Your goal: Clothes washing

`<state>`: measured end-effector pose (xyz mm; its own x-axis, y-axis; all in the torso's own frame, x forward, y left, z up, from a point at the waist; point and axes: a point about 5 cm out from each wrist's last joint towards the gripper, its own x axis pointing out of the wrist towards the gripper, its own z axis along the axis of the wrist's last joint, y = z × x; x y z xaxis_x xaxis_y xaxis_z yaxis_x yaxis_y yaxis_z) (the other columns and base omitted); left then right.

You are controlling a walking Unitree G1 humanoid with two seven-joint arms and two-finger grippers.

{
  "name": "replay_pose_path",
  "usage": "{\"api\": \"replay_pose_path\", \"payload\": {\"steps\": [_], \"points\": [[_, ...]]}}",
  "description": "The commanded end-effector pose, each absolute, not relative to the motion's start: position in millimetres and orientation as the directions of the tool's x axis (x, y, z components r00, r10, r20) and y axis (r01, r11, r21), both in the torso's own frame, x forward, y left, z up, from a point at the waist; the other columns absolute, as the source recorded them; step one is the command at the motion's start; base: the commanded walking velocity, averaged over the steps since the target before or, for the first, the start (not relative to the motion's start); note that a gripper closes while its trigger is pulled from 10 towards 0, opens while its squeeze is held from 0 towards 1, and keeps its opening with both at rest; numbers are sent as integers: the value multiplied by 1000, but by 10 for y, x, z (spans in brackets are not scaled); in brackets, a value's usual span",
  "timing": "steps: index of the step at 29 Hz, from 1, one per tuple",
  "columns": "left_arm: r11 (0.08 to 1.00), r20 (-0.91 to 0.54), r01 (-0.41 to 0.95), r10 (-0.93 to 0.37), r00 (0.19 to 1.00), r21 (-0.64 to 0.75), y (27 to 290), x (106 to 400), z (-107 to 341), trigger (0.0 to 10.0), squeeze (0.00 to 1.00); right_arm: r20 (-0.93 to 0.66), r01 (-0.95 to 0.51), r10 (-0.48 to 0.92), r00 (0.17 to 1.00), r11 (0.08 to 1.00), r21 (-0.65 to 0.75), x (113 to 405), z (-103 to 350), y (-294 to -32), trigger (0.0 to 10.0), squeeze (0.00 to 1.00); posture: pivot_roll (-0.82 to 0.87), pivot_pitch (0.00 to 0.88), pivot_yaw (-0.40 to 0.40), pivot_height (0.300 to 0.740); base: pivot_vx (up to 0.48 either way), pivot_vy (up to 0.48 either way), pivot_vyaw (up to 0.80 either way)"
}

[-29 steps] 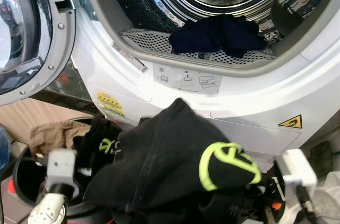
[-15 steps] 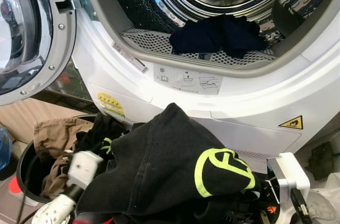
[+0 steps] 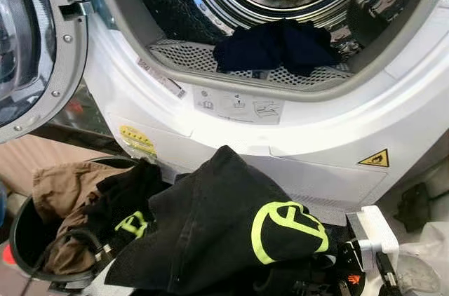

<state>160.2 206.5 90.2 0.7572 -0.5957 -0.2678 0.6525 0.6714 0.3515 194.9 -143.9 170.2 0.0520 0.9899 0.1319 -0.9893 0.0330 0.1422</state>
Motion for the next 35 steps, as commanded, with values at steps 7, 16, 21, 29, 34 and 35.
{"api": "replay_pose_path", "payload": {"steps": [7, 16, 21, 29, 34, 35], "points": [[864, -37, 367, -378, 925, 345, 2289, 1717, 1243, 10000, 0, 159, -996, 987, 29, 15, 89, 2077, 1746, -1405, 0, 0, 74, 96, 6, 740, 0, 0, 0], [837, -123, 532, -519, 846, 128, 2521, 1674, 1449, 10000, 0, 150, -997, 989, 7, -5, 81, 2176, 1725, -1380, 0, 0, 109, 94, -8, 740, 0, 0, 0], [722, -214, 671, -638, 740, 167, 2552, 1633, 1584, 10000, 0, 149, -997, 989, -5, -17, 78, 2219, 1707, -1351, 0, 0, 110, 91, -9, 740, 0, 0, 0], [386, -526, 920, -768, 365, 74, 2314, 1394, 1404, 10000, 1000, 126, -997, 992, -12, -21, 71, 2275, 1669, -1345, 0, 0, 101, 86, -4, 740, 0, 0, 0], [347, -535, 900, -724, 436, 264, 2230, 1612, 1389, 10000, 1000, 124, -997, 992, -11, -20, 72, 2284, 1653, -1336, 0, 0, 95, 79, -3, 740, 0, 0, 0], [318, -521, 870, -704, 483, 378, 2184, 1722, 1374, 10000, 1000, 126, -997, 992, -11, -20, 72, 2285, 1652, -1333, 0, 0, 96, 79, -2, 740, 0, 0, 0]]}}
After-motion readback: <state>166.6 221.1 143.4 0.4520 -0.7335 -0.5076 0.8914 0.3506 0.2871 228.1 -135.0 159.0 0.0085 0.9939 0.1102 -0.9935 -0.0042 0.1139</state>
